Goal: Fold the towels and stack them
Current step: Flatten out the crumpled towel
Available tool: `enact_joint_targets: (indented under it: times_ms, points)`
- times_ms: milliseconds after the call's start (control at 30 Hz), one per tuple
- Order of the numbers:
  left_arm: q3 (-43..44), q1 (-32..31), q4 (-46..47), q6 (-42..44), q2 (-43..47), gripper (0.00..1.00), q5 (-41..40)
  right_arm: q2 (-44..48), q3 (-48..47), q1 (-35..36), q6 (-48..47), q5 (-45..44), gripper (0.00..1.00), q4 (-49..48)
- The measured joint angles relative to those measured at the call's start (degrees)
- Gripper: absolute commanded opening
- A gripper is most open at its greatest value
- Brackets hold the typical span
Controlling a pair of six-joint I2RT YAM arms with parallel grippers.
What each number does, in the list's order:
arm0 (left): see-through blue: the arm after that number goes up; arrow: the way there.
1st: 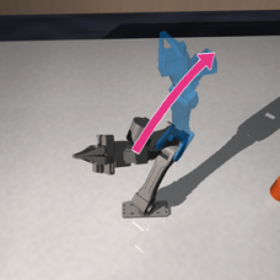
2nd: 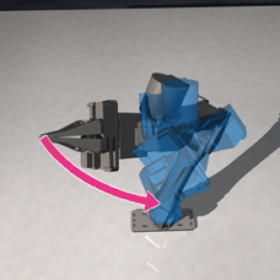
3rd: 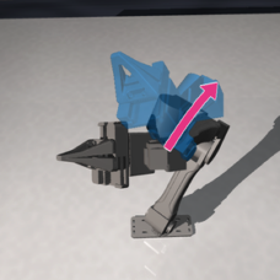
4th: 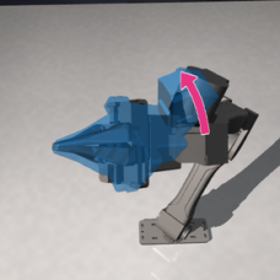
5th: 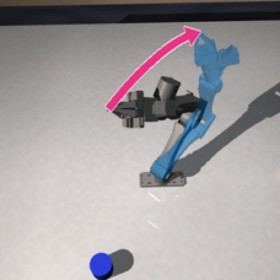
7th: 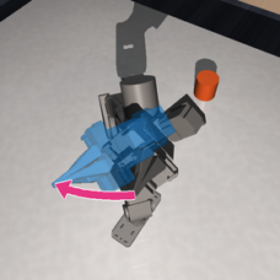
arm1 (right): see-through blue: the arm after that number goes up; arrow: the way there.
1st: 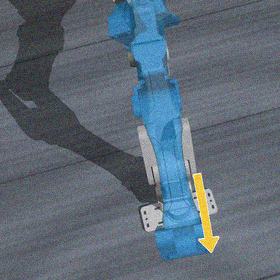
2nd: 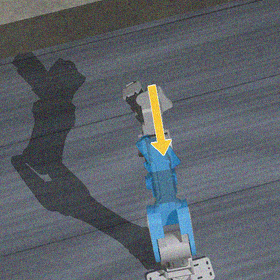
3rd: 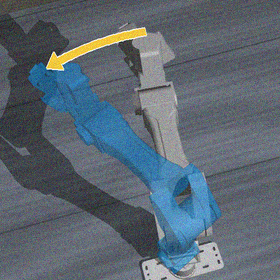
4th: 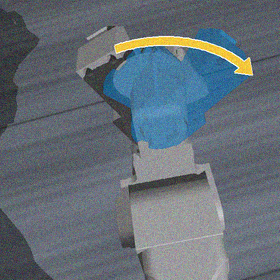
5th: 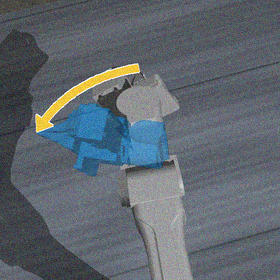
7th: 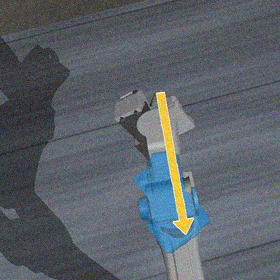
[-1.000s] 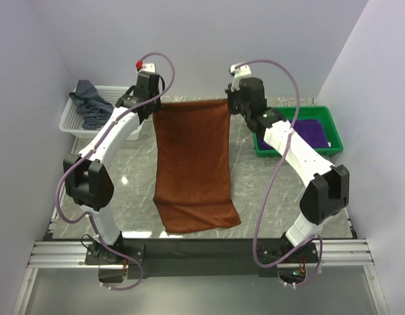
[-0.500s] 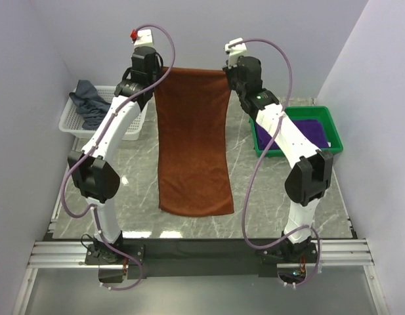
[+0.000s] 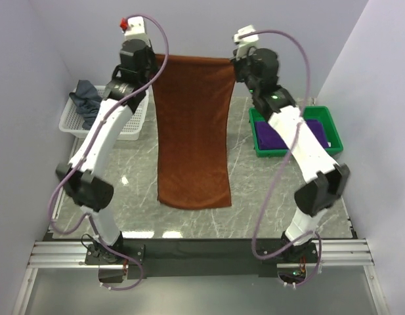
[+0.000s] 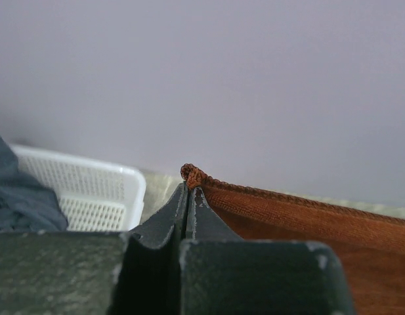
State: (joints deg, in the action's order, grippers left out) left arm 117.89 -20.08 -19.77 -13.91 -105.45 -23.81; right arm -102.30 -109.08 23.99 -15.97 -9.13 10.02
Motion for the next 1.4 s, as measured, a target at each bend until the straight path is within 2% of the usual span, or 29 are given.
enact_joint_targets:
  times_ms: [333, 533, 800, 1100, 1300, 1400]
  points:
    - [-2.3, -10.7, 1.5, 4.4, 25.7, 0.00, 1.8, 25.5, 2.3, 0.1, 2.4, 11.8, 0.00, 3.1]
    - [-1.2, -14.6, -2.4, 3.8, 33.7, 0.00, 7.9, 35.1, 2.8, 0.5, 3.1, 21.2, 0.00, 6.9]
    - [-1.1, -15.0, -6.9, 4.2, 39.0, 0.00, 15.4, 38.6, -1.9, 0.2, 4.2, 31.3, 0.00, 14.6]
    - [3.2, -15.3, -7.9, 4.2, 41.8, 0.00, 24.3, 39.5, -7.5, 0.2, 6.8, 38.1, 0.00, 14.7]
    - [1.2, -15.3, -6.2, 4.2, 41.7, 0.00, 23.4, 38.2, -7.2, 0.2, 8.3, 36.7, 0.00, 12.3]
    - [0.0, -15.3, -4.2, 4.5, 40.1, 0.00, 19.1, 36.5, -6.8, 0.2, 8.0, 33.8, 0.00, 10.7]
